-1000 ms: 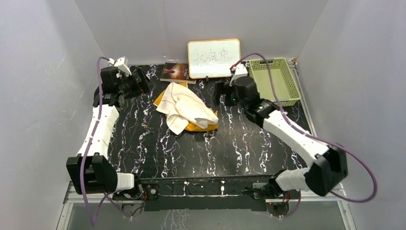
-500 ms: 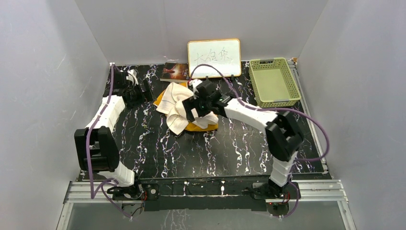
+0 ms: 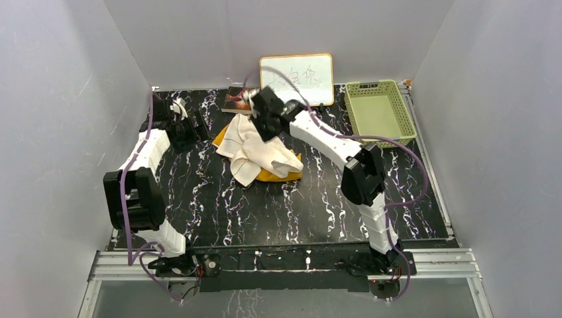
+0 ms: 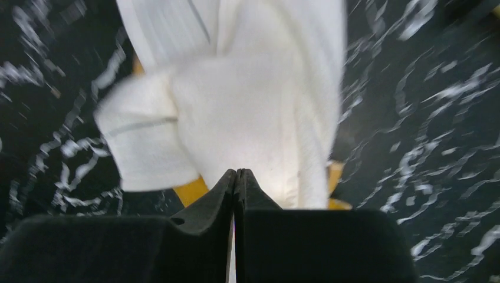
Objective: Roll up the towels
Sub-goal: Pick up the towel at the center of the board.
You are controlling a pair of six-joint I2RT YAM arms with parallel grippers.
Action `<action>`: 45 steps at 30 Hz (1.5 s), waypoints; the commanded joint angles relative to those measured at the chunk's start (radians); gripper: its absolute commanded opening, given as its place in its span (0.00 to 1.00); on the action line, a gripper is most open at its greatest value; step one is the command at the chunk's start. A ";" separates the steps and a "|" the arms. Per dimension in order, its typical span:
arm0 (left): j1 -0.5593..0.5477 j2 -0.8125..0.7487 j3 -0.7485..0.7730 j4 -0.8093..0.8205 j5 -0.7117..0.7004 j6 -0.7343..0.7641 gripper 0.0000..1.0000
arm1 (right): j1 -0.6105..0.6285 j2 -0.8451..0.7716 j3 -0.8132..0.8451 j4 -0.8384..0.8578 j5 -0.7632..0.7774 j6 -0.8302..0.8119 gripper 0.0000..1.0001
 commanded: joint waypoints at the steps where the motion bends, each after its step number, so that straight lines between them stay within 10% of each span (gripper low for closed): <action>1: 0.001 -0.113 0.001 -0.028 0.044 -0.014 0.98 | -0.015 -0.158 0.485 -0.066 0.138 -0.057 0.00; 8: 0.002 -0.187 -0.022 -0.049 0.066 -0.045 0.98 | -0.121 -0.514 0.094 0.085 0.022 -0.006 0.05; 11: 0.002 -0.209 -0.011 -0.089 0.055 -0.034 0.98 | -0.107 -0.605 -0.158 0.074 -0.043 -0.007 0.95; 18: 0.001 -0.258 -0.047 -0.135 0.041 -0.016 0.98 | -0.097 -0.842 -0.676 0.250 -0.061 0.001 0.98; 27: 0.001 -0.316 -0.143 -0.109 0.104 -0.057 0.98 | -0.098 -0.748 -0.862 0.540 -0.211 -0.004 0.98; 35: 0.001 -0.352 -0.168 -0.132 0.106 -0.042 0.98 | -0.065 -0.434 -0.691 0.482 -0.220 -0.088 0.95; 37: 0.002 -0.362 -0.154 -0.134 0.110 -0.043 0.98 | -0.063 -0.394 -0.583 0.398 -0.181 -0.086 0.04; 41: 0.001 -0.359 -0.088 -0.175 0.107 -0.015 0.99 | -0.068 -0.727 -0.529 0.652 -0.120 0.008 0.00; 45: 0.001 -0.334 -0.070 -0.145 0.124 -0.017 0.98 | -0.071 -0.677 -0.115 0.391 -0.089 -0.051 0.00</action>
